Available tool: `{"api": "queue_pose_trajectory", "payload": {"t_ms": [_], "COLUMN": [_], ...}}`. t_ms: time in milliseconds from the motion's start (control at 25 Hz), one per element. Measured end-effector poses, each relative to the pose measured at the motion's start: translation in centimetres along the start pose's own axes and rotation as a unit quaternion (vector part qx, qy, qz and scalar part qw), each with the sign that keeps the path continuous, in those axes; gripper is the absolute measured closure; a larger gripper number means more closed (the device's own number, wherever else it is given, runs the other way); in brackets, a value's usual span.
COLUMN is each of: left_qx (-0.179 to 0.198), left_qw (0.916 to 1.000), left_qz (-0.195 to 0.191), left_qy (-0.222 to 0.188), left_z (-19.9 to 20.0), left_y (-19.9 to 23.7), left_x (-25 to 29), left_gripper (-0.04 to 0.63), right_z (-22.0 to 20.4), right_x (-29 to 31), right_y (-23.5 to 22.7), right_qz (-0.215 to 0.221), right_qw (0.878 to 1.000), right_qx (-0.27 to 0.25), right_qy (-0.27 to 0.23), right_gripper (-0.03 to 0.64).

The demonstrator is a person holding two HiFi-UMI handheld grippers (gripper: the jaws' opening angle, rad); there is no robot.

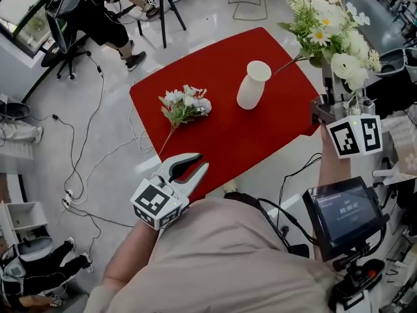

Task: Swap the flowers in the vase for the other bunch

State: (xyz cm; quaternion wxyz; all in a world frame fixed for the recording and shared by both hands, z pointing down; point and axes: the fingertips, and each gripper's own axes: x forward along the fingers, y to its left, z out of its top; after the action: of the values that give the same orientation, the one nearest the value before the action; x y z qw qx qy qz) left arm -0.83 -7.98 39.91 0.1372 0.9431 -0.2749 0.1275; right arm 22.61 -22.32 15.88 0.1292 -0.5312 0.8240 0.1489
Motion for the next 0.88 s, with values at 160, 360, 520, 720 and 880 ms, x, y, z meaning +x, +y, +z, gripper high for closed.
{"api": "queue_pose_trajectory", "payload": {"t_ms": [160,360,520,720,880], "left_qx": [0.002,0.003,0.003,0.006,0.005], "left_qw": [0.9999,0.9993,0.9986,0.9978,0.9977], "left_qz": [-0.014,-0.037,-0.052,-0.065,-0.067], "left_qy": [0.003,0.003,0.003,0.004,0.006], "left_z": [0.0,-0.1,0.3,1.3,1.3], "left_y": [-0.5,-0.9,-1.3,-2.2,-2.3], "left_x": [0.2,1.3,2.5,4.2,5.3], "left_gripper": [0.535,0.535,0.534,0.534,0.534], "right_z": [0.5,-1.0,-3.5,-7.1,-11.9], "right_x": [-1.9,-4.7,-6.3,-8.0,-8.9], "right_y": [-1.7,-4.4,-6.6,-9.3,-11.1], "right_qz": [-0.029,-0.068,-0.097,-0.118,-0.124], "right_qw": [0.999,0.996,0.989,0.980,0.970], "right_qx": [-0.018,-0.031,-0.025,-0.018,-0.010], "right_qy": [0.015,0.054,0.106,0.158,0.209], "right_gripper": [0.548,0.549,0.549,0.549,0.549]}}
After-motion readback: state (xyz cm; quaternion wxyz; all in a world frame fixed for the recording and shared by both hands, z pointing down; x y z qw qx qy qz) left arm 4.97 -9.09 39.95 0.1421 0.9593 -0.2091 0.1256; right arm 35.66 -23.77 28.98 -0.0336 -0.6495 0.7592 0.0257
